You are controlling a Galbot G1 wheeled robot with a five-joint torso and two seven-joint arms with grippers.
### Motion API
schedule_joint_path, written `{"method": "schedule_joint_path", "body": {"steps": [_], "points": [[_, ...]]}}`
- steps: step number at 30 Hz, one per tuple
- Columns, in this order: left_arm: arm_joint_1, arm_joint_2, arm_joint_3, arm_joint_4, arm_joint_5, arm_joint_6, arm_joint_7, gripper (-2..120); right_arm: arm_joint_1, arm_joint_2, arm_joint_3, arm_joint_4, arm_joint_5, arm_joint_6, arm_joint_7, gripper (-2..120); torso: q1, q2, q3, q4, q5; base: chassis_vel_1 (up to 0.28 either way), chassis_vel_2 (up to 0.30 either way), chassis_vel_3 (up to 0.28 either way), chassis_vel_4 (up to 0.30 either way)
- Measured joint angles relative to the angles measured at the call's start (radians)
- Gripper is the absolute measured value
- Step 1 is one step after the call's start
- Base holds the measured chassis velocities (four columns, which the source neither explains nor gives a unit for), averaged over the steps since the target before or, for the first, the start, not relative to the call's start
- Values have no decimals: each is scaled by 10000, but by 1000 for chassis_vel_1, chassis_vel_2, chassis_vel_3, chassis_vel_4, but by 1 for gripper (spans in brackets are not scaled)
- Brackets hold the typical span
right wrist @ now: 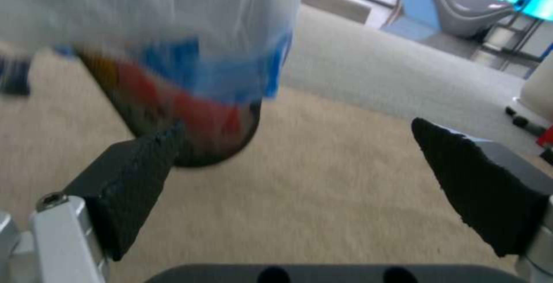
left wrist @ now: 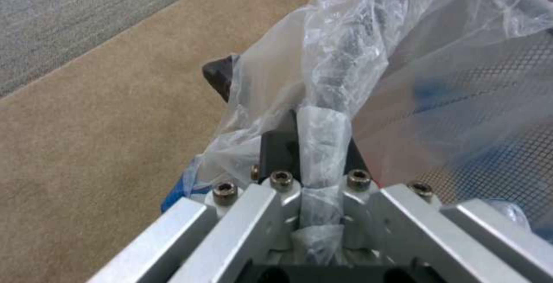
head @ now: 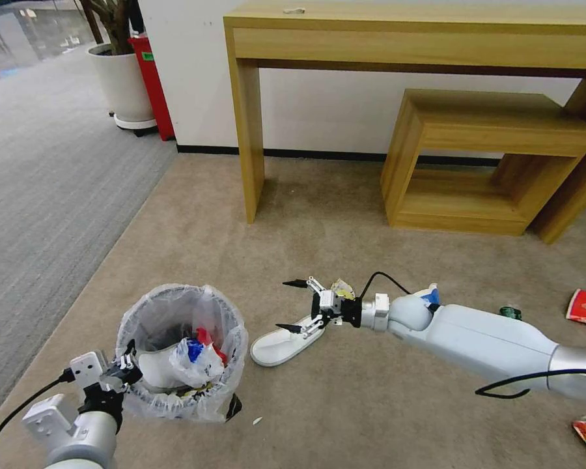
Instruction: Pick up the trash bin and place the garbage on the floor into it.
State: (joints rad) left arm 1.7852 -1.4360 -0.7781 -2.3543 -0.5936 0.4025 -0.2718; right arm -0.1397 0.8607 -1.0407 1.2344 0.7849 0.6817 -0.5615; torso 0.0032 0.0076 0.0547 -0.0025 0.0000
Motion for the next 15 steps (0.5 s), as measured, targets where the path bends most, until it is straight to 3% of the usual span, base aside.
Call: {"method": "schedule_joint_path", "body": {"steps": [5, 15], "points": [[-30, -145, 70, 46, 88, -45, 4, 1, -130, 443, 266, -1694, -893, 470, -791, 100, 0, -1, 0, 1, 0, 0, 0, 0, 0], [-42, -333, 92, 132, 247, -157, 54, 1, -728, 957, 831, -3171, -1857, 957, -1108, 100, 0, 0, 0, 0, 0, 0, 0, 0, 0]]}}
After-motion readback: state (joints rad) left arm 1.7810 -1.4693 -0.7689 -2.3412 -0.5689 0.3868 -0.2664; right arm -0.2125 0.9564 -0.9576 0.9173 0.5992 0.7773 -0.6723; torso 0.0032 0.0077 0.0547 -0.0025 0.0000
